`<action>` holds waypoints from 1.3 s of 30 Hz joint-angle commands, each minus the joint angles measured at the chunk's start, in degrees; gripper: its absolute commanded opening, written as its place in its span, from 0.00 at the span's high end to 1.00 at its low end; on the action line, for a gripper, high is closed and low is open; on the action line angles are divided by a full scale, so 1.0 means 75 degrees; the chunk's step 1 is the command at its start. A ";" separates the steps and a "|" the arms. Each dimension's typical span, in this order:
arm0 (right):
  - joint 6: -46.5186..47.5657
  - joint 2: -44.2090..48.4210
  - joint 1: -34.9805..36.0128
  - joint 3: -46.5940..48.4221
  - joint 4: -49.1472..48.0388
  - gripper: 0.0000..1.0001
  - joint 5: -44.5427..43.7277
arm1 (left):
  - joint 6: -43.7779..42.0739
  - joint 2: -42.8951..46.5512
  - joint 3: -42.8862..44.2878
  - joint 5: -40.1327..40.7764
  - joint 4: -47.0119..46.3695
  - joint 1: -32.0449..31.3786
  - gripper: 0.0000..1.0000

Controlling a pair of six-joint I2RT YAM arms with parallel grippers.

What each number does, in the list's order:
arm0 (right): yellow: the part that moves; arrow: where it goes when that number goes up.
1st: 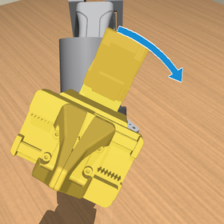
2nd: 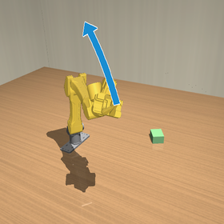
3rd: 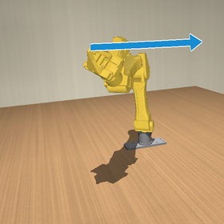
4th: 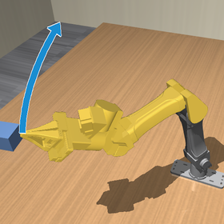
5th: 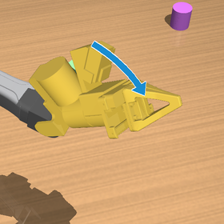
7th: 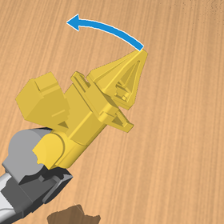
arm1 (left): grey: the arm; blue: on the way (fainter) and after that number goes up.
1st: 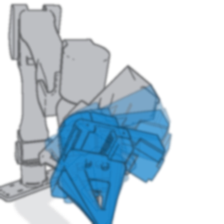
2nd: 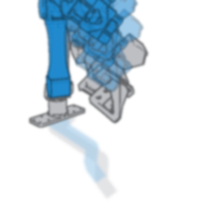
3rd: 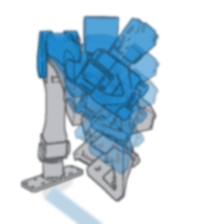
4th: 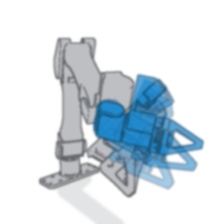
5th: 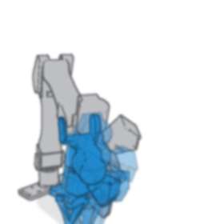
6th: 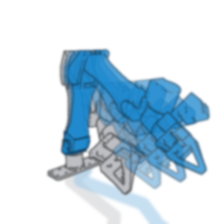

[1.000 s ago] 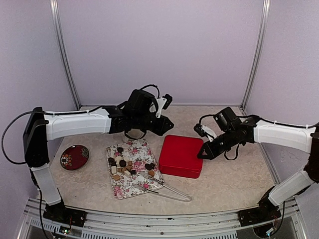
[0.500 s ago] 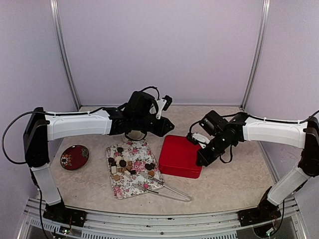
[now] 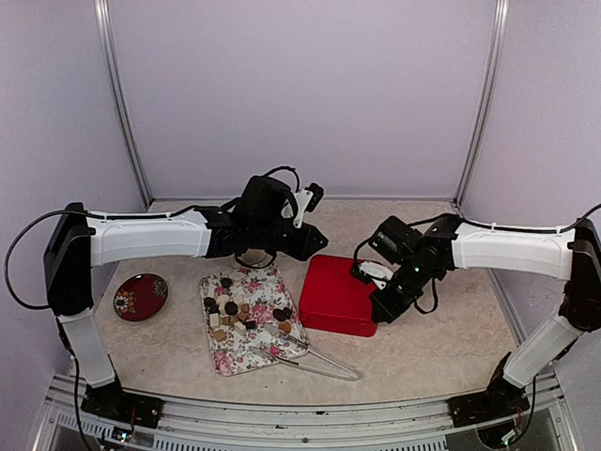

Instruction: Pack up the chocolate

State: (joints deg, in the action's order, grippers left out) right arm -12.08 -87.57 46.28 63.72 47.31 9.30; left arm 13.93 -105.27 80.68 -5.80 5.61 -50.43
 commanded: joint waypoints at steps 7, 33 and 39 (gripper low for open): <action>0.0044 -0.0469 0.0297 -0.0295 0.0502 0.95 -0.0301 | 0.0126 0.0045 0.0016 -0.0210 -0.0242 0.0127 0.84; 0.0399 -0.1226 0.0344 -0.0135 0.0356 0.97 -0.0335 | 0.0206 0.0174 -0.0195 -0.0363 -0.0373 0.0221 0.84; 0.0364 -0.0476 0.0339 0.0776 0.0675 0.97 -0.0068 | 0.0181 0.0239 -0.0253 -0.0366 -0.0375 0.0221 0.84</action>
State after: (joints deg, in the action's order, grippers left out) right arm -9.63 -96.53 48.80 63.81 51.64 6.85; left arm 15.18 -105.27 79.13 -7.75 4.25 -49.04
